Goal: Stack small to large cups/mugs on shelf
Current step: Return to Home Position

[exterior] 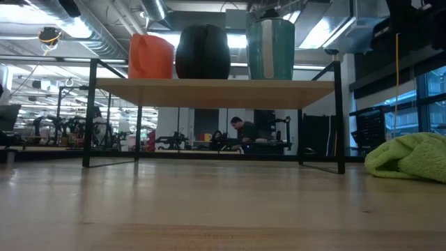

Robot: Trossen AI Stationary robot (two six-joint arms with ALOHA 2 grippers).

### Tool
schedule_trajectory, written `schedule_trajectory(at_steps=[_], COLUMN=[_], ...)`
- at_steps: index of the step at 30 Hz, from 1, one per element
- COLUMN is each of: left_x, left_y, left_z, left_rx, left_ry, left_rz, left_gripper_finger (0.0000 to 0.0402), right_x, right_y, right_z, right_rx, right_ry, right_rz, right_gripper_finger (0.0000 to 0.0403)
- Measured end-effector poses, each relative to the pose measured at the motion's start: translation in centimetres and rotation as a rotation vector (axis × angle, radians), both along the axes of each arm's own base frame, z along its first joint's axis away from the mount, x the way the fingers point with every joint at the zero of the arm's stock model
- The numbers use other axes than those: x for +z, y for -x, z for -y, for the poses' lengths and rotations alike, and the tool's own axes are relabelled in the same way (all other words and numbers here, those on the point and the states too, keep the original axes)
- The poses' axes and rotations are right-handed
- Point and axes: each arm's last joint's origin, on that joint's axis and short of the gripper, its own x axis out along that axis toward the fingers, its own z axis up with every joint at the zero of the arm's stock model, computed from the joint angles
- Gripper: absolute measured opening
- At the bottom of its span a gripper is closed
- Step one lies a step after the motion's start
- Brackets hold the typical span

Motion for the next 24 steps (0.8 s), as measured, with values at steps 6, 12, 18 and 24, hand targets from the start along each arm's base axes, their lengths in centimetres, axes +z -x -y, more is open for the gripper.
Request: schedule_trajectory(at_steps=[6, 12, 18, 24], left_x=[-0.2, -0.3, -2.4, -6.2], left_y=[-0.2, -0.2, -1.5, -3.0], left_z=[0.2, 0.6, 0.6, 1.0], left_rx=[-0.067, -0.133, -0.048, -0.052], left_ry=[-0.033, -0.174, -0.197, -0.227], left_rz=[-0.016, -0.025, -0.172, -0.112], left_gripper_finger=[0.0000, 0.0017, 0.0030, 0.0026], right_x=[-0.1, -0.4, -0.4, -0.4], right_y=[0.0, -0.2, -0.2, -0.2], right_z=[0.0, 0.0, 0.1, 0.1], right_rx=[0.003, 0.003, -0.030, -0.020], right_ry=[-0.010, -0.029, -0.044, -0.067], right_rz=[-0.015, -0.053, -0.054, -0.061], right_gripper_finger=[0.0124, 0.0124, 0.0124, 0.0124])
